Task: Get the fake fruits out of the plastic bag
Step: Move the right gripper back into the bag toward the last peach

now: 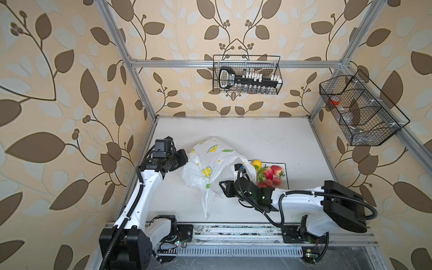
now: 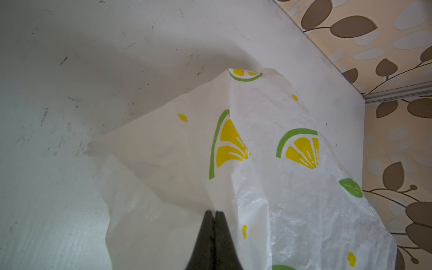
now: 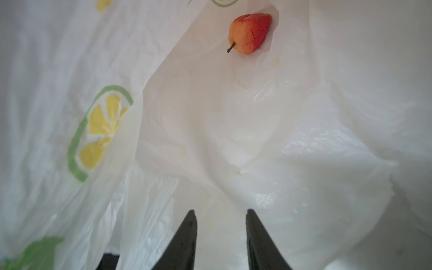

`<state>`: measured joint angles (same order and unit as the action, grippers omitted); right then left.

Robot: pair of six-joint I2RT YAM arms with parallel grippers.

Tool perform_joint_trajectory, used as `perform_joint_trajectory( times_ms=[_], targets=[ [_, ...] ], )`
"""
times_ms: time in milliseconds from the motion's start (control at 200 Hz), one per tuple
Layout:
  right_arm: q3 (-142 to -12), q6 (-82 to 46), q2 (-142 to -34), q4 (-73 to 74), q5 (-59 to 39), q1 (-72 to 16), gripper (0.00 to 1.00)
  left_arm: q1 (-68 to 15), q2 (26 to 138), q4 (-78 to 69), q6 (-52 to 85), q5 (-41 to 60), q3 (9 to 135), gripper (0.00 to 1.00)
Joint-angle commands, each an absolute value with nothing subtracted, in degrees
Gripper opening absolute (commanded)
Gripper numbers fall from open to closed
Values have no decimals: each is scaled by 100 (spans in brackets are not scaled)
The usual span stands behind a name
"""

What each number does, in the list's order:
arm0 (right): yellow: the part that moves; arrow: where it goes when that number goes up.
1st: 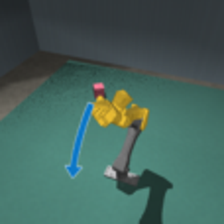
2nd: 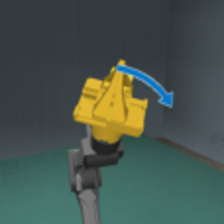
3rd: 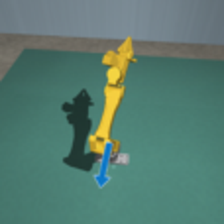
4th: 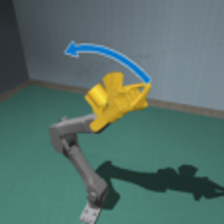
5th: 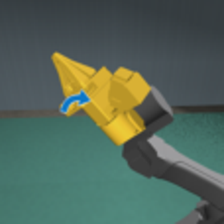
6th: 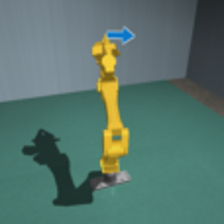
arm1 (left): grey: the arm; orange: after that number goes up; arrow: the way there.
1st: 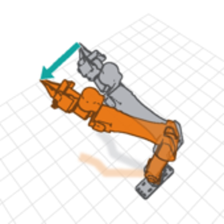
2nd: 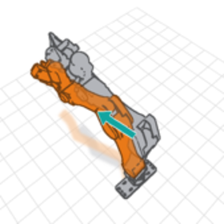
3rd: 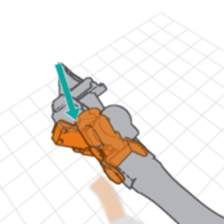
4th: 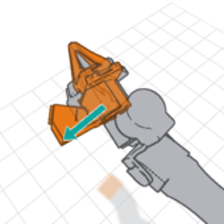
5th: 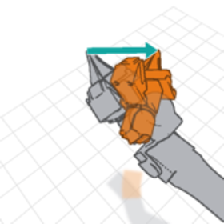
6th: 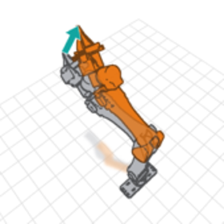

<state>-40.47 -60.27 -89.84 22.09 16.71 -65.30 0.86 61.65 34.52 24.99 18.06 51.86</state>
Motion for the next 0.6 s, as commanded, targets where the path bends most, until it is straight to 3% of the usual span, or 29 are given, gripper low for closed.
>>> perform_joint_trajectory(
  times_ms=[0, 270, 595],
  targets=[
    [-4471, -7192, -9526, 3019, 1968, -6543, 36, 156, 6082, 3419, 2426, 2017, 5220, 0],
    [-5099, -8030, -10603, 3389, 2325, -6196, 40, 157, 6091, 3497, 2387, 2219, 5350, 0],
    [-6132, -8481, -11695, 3547, 2430, -5803, 56, 156, 5836, 3608, 2412, 2452, 5271, 0]
  ],
)
